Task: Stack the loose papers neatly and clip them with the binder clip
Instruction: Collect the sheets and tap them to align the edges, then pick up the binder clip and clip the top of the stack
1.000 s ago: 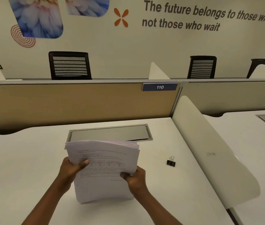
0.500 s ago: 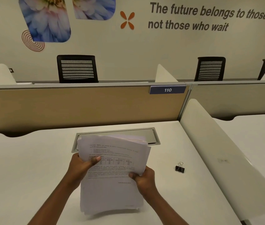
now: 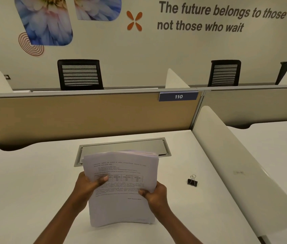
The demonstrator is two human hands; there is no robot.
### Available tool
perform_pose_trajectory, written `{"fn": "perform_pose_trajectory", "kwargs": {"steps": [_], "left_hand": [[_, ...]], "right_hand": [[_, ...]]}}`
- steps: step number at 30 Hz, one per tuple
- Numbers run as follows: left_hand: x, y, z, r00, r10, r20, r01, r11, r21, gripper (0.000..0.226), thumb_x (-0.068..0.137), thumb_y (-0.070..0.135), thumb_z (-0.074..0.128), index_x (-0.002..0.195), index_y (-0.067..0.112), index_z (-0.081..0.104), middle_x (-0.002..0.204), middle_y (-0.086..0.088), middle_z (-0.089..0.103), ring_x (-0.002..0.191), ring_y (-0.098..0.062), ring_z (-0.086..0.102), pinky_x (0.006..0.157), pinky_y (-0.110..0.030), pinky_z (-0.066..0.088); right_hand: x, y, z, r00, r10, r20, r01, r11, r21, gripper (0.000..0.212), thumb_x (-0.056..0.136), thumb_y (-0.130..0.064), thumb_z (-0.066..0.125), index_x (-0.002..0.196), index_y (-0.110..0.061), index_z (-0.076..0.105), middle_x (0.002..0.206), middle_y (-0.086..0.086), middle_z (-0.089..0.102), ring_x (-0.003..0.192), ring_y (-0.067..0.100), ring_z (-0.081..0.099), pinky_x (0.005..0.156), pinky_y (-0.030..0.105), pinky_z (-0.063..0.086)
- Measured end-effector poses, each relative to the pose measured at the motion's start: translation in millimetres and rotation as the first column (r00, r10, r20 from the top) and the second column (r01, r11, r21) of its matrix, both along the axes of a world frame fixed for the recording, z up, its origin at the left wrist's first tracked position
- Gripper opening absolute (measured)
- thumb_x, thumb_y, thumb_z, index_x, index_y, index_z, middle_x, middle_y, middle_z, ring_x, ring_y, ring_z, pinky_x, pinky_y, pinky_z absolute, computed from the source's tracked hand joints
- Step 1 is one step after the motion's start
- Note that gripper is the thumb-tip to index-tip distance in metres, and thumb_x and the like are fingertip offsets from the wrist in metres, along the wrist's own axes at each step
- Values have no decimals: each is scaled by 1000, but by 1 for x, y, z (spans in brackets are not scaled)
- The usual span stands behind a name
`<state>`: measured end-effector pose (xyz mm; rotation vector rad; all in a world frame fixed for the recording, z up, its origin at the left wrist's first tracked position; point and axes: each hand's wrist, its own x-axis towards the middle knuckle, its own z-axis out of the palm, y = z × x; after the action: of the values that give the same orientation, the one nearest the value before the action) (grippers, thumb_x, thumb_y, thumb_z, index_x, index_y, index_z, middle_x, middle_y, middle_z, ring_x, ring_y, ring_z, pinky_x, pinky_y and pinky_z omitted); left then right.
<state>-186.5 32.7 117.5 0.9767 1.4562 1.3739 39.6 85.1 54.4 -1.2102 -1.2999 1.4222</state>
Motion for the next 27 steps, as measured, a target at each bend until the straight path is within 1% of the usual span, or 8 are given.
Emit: {"fn": "perform_pose_trajectory", "kwargs": {"steps": [7,10,12,14,16,18,20,27], "left_hand": [[4,5,-5,999,38,1,-38,999,25,64,42,44,83,97,14,70,90,-6,77,81,-31,73,66,-41,62],[6,6,-6,999,45,22,-46,998,43,56,46,39,80,95,13,71,90,-7,77,81,-29,73,64,-37,62],[6,6,-6,999,45,21,-46,998,48,50,49,37,81,93,14,72,90,-6,77,80,-28,73,65,-38,62],[6,7,-6,999,48,17,-48,998,49,40,58,27,79,95,14,72,90,-6,77,82,-30,73,68,-42,62],[7,8,-7,998,58,17,-59,997,44,35,62,21,76,96,14,71,91,-6,77,83,-31,72,72,-46,61],[7,8,-8,997,68,24,-69,997,35,35,62,20,76,96,12,72,91,-8,76,85,-32,72,74,-48,60],[7,8,-8,997,72,28,-72,997,29,36,62,19,76,97,11,72,93,-10,76,85,-33,72,75,-49,59],[8,6,-5,996,68,50,-70,997,38,29,62,17,76,91,16,73,87,-5,77,80,-26,74,63,-33,61]], "right_hand": [[15,9,-2,987,140,-79,-132,986,102,25,76,-32,61,89,-12,69,92,7,74,83,24,69,70,39,59],[34,35,-6,999,-33,-40,39,988,153,27,70,-29,48,72,-10,67,74,4,68,67,18,61,58,31,47],[54,58,-11,973,-197,120,173,967,186,21,74,-28,56,77,-9,65,78,4,66,73,20,60,64,34,45],[76,82,-21,829,-310,466,200,942,270,23,77,-21,70,95,-8,65,95,8,63,92,27,59,77,37,46],[99,100,-32,529,-306,792,101,949,300,44,78,-19,73,116,-6,57,113,15,57,108,35,51,85,42,46],[117,109,-37,299,-216,929,31,976,217,54,81,-28,69,127,-9,48,119,15,55,110,35,50,87,42,46],[130,114,-42,223,-138,965,5,990,140,54,84,-32,66,129,-11,44,118,12,56,110,32,52,87,40,46],[153,114,-63,364,-87,927,12,996,88,14,85,-11,52,97,-11,59,94,6,67,91,26,61,77,38,52]]}}
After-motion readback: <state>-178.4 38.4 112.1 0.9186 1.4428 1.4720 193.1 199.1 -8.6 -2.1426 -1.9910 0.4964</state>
